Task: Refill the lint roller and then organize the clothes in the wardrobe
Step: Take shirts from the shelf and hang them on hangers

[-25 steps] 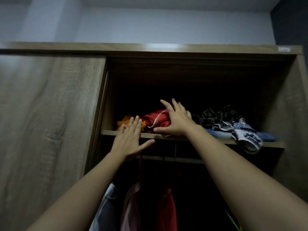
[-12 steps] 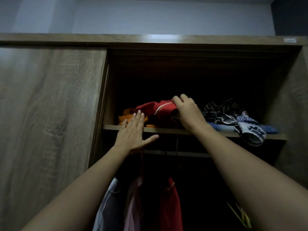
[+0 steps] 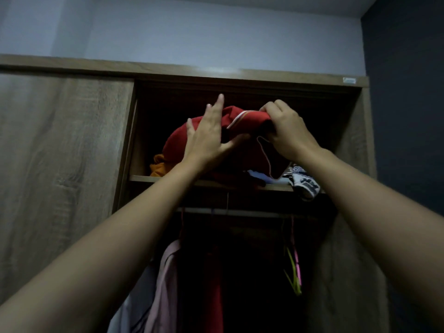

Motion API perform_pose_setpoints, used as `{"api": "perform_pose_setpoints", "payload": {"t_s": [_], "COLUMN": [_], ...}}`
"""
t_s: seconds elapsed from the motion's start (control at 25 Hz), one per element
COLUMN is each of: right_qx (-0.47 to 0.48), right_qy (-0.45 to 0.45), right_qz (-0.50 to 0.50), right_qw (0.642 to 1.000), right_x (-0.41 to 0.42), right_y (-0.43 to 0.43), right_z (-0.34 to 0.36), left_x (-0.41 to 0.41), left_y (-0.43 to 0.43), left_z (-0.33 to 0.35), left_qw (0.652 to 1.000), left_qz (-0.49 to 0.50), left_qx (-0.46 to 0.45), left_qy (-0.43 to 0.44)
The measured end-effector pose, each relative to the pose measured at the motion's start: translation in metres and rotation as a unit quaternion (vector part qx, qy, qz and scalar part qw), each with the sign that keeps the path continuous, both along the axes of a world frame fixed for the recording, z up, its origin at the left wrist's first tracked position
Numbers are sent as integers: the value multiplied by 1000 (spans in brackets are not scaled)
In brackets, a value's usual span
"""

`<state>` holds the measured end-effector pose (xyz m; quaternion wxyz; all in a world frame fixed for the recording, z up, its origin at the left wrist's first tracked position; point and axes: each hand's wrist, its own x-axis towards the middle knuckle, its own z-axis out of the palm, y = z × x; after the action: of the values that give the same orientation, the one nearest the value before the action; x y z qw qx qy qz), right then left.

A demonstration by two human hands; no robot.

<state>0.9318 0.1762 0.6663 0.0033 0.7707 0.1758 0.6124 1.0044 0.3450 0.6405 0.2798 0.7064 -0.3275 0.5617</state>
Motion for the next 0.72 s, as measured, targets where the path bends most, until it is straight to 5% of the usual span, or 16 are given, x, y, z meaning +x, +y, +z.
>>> {"api": "perform_pose_setpoints", "payload": {"t_s": [0.24,0.32,0.44,0.6,0.72], "right_qx": [-1,68,177,119,148], "right_qy": [10,103,270,336,376], "right_qz": [56,93,163,-7,-23], "right_qw": [998,988,932,934,915], "right_x": [-90,-106,-108,-98,-93], "right_y": [-47,-65,-86,-102,-104], "right_z": [9,-6,-50,-123,-184], "left_x": [-76,-87,-97,-109,-117], "left_y": [-39,-48,-58,-65,-76], "left_z": [18,10,-29,-112,-170], "left_qw": [987,989,992,960,928], "left_qz": [-141,-135,-107,-143,-182], "left_qx": [11,25,46,88,91], "left_qy": [-71,-48,48,223,312]}}
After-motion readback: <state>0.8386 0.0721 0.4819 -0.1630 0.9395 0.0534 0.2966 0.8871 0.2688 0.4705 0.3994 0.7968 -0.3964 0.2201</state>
